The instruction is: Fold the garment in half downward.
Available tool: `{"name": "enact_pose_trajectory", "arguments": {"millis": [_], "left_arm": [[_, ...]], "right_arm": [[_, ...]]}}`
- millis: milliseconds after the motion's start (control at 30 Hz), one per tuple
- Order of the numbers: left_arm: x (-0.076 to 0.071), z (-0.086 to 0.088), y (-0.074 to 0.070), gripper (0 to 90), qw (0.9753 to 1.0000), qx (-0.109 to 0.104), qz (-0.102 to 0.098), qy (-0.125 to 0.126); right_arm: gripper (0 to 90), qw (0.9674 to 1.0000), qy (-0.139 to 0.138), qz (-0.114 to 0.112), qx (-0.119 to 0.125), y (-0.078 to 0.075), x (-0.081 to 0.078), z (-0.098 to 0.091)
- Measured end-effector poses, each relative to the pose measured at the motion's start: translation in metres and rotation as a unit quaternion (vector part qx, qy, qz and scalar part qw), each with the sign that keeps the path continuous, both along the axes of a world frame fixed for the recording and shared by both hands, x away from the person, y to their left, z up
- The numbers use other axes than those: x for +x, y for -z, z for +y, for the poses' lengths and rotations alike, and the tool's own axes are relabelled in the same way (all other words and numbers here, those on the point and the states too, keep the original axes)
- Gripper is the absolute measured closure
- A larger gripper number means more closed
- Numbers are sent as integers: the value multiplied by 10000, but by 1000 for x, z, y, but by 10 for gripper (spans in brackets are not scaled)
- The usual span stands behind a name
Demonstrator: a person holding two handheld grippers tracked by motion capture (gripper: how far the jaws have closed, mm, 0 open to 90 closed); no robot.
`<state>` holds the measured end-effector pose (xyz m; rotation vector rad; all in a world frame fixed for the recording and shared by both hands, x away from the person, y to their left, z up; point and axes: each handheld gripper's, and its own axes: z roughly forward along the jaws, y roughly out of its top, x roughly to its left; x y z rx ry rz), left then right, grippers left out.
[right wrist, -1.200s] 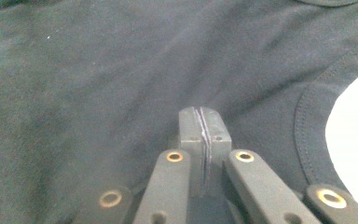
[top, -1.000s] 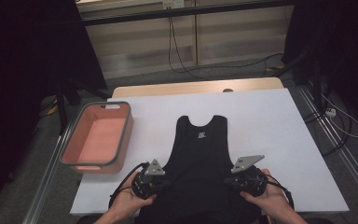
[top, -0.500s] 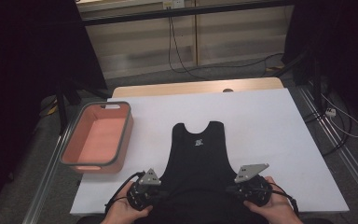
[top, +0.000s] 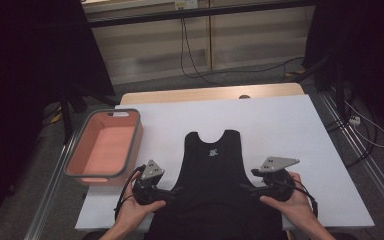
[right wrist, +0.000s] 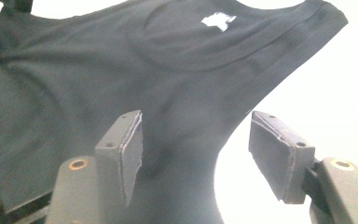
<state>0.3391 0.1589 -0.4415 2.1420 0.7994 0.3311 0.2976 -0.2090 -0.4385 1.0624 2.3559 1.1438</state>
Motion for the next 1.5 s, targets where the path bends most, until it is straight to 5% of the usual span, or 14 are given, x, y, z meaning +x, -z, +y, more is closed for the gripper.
{"name": "enact_pose_trajectory", "arguments": {"millis": [233, 500, 567, 733, 1000, 1233, 1500], "left_arm": [[30, -8, -2, 109, 9998, 34, -179, 39], [71, -19, -6, 135, 9984, -74, -503, -265], [81, -22, -6, 135, 9985, 51, -442, -316], [104, -29, -4, 108, 9984, -72, -263, -490], [143, -45, 0, 274, 9970, 259, -302, -657], [172, -48, 10, 434, 9969, -48, 84, -779], [183, -53, 15, 533, 9979, -40, 282, -579]], "right_arm": [[361, 9998, 166, -39, 35, -10, 35, -10], [340, 9985, 495, -218, 68, -23, 78, -17], [348, 9984, 512, -203, 159, -23, 86, -16], [383, 9981, 593, -87, 103, -17, 113, -11], [506, 9965, 838, 33, -52, -13, 155, -7], [645, 9954, 895, 142, -310, -4, 182, 2], [708, 9950, 925, 297, -211, 11, 194, 5]]}}
